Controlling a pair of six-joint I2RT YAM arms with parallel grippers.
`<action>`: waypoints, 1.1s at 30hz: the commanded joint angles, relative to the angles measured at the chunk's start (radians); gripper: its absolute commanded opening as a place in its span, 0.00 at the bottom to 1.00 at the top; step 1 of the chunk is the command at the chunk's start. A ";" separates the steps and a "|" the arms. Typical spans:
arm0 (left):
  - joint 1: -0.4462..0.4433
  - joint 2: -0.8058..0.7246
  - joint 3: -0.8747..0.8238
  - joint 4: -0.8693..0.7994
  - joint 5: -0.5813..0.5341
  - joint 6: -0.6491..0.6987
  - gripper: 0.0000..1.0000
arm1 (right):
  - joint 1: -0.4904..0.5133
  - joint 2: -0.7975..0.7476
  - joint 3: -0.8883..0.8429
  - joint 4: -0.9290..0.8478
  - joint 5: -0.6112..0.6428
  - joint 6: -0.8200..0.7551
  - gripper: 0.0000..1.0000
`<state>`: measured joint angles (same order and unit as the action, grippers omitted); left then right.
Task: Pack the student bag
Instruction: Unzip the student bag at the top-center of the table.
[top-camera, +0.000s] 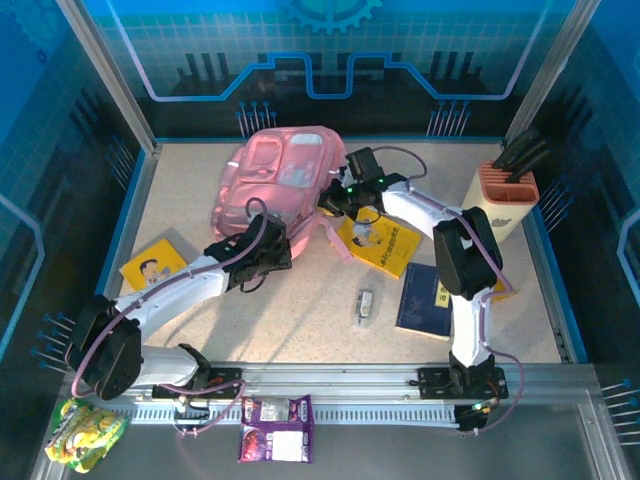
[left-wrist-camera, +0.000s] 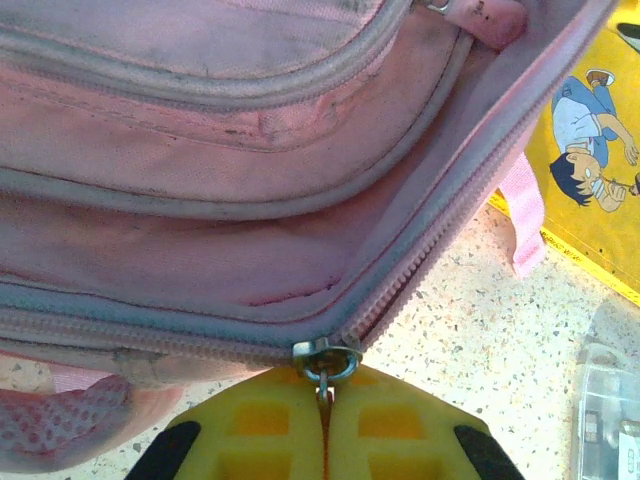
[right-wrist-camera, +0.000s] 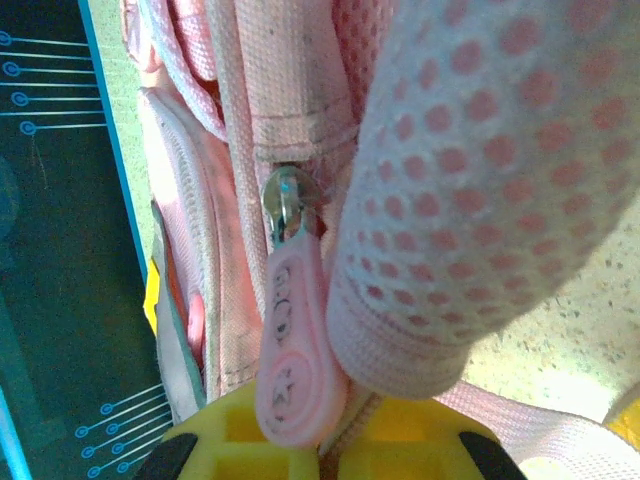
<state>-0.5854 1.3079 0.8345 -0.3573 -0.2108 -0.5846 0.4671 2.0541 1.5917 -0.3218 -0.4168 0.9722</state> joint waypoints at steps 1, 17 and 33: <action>-0.005 -0.010 0.010 -0.048 0.056 -0.012 0.00 | -0.036 0.040 0.089 -0.025 0.059 -0.075 0.00; -0.006 0.057 0.090 -0.011 0.050 -0.045 0.00 | 0.005 -0.285 -0.475 0.374 -0.143 0.222 0.63; -0.012 0.057 0.110 -0.039 0.078 -0.017 0.00 | 0.153 -0.129 -0.333 0.336 0.077 0.228 0.26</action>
<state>-0.5858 1.3743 0.8925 -0.3874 -0.1574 -0.6254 0.6155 1.9182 1.2251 0.0200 -0.4202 1.2449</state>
